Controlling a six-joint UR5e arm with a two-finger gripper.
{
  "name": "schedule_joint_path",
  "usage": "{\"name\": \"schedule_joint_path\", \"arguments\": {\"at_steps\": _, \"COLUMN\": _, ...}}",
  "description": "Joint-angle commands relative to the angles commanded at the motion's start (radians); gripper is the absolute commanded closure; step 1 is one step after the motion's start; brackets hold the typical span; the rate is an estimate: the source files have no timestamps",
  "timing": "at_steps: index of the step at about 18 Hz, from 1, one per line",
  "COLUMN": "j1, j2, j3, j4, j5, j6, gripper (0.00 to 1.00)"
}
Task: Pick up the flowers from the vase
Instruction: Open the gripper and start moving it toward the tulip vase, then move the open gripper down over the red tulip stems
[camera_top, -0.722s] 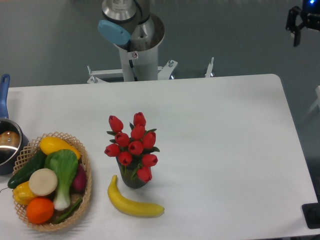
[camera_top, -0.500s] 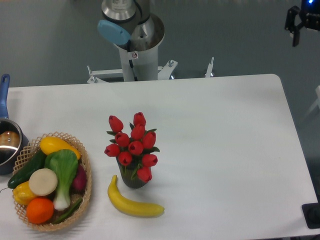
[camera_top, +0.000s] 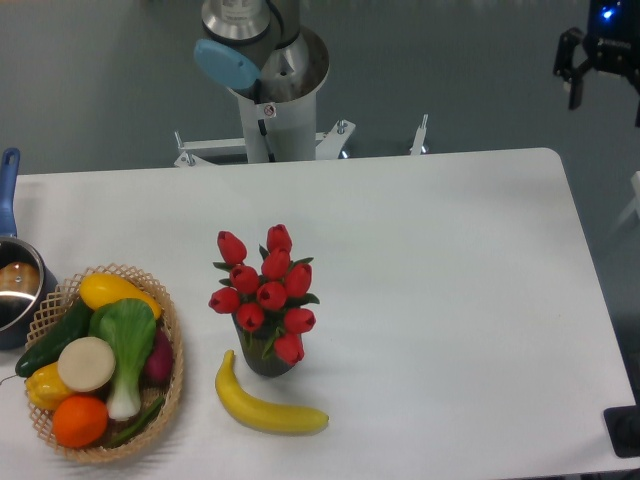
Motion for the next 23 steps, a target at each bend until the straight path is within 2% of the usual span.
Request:
{"name": "schedule_joint_path", "arguments": {"at_steps": 4, "j1": 0.018, "j2": 0.000, "j3": -0.068, "j4": 0.034, "j5": -0.198, "j6": -0.140, "gripper": 0.00}}
{"name": "schedule_joint_path", "arguments": {"at_steps": 6, "j1": 0.017, "j2": 0.000, "j3": -0.081, "j4": 0.038, "j5": -0.270, "j6": -0.190, "gripper": 0.00}}
{"name": "schedule_joint_path", "arguments": {"at_steps": 9, "j1": -0.004, "j2": 0.000, "j3": -0.085, "j4": 0.038, "j5": -0.310, "j6": -0.258, "gripper": 0.00}}
{"name": "schedule_joint_path", "arguments": {"at_steps": 13, "j1": -0.054, "j2": 0.000, "j3": -0.098, "j4": 0.041, "j5": -0.375, "j6": -0.267, "gripper": 0.00}}
{"name": "schedule_joint_path", "arguments": {"at_steps": 15, "j1": -0.063, "j2": 0.006, "j3": -0.140, "j4": 0.049, "j5": -0.381, "j6": -0.244, "gripper": 0.00}}
{"name": "schedule_joint_path", "arguments": {"at_steps": 18, "j1": -0.101, "j2": 0.046, "j3": -0.241, "j4": 0.060, "j5": -0.382, "j6": -0.215, "gripper": 0.00}}
{"name": "schedule_joint_path", "arguments": {"at_steps": 23, "j1": -0.173, "j2": 0.058, "j3": -0.302, "j4": 0.078, "j5": -0.439, "j6": -0.217, "gripper": 0.00}}
